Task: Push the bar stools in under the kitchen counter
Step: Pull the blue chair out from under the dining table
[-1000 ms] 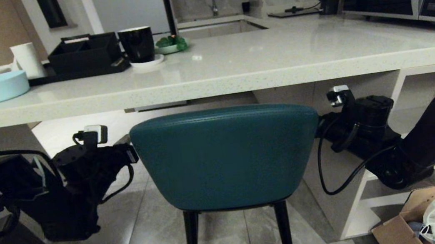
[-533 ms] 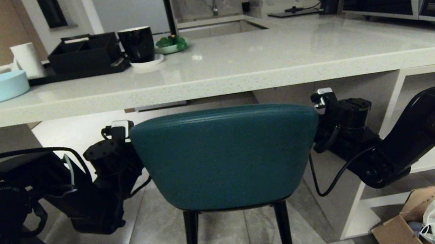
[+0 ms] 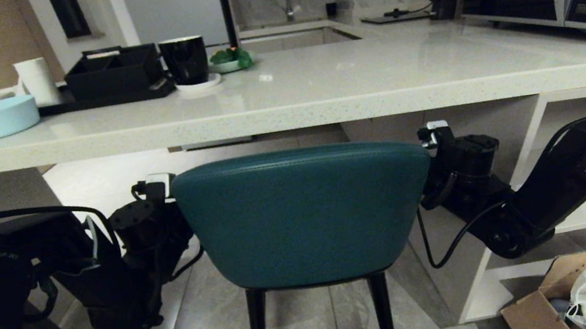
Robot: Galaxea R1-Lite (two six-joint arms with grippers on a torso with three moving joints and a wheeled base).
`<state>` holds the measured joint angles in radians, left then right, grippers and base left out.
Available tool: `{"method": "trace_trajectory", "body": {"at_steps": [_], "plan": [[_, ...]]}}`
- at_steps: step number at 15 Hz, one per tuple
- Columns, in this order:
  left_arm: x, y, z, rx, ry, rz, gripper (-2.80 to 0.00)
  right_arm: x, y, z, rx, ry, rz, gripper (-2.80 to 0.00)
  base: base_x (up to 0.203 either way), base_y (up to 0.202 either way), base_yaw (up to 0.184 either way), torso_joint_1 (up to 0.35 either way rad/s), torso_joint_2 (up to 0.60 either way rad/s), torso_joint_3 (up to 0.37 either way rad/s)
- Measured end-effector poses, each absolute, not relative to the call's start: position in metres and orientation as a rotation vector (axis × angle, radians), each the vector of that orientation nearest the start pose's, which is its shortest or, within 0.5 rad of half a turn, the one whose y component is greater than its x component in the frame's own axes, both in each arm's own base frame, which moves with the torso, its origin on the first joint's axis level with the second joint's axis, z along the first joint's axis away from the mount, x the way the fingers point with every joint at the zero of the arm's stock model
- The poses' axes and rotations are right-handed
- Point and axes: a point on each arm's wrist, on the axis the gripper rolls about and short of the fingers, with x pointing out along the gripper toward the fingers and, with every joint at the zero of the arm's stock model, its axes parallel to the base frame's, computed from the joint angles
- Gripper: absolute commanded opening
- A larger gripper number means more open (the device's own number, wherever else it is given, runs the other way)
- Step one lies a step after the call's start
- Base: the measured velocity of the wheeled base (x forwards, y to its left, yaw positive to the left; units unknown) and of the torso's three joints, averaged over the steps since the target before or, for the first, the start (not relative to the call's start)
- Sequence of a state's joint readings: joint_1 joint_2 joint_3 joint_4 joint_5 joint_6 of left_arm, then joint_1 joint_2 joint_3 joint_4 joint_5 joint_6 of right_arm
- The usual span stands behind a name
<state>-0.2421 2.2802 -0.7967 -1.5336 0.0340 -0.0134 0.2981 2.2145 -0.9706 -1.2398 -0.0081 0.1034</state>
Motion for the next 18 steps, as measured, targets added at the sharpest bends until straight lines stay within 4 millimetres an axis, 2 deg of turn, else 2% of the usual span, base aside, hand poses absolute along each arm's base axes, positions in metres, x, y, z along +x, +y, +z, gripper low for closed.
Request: {"method": "trace_trajectory", "body": {"at_steps": [3, 8, 12, 18], "plan": [[0.372, -0.092, 0.057, 0.003, -0.006, -0.208, -2.80, 0.389, 0.123, 0.097, 0.101, 0.026, 0.297, -2.80, 0.000, 0.000, 0.000, 0.000, 0.00, 0.000], [0.372, -0.090, 0.056, 0.006, 0.000, -0.203, -2.80, 0.382, 0.126, 0.098, 0.099, 0.038, 0.295, -2.80, 0.000, 0.000, 0.000, 0.000, 0.00, 0.000], [0.371, -0.093, 0.055, 0.008, 0.003, -0.208, -2.80, 0.373, 0.132, 0.101, 0.098, 0.043, 0.313, -2.80, -0.174, 0.000, -0.003, 0.002, 0.00, 0.004], [0.371, -0.094, 0.056, 0.011, 0.000, -0.213, -2.80, 0.371, 0.134, 0.103, 0.098, 0.042, 0.321, -2.80, -0.192, 0.000, -0.002, 0.000, 0.00, 0.003]]}}
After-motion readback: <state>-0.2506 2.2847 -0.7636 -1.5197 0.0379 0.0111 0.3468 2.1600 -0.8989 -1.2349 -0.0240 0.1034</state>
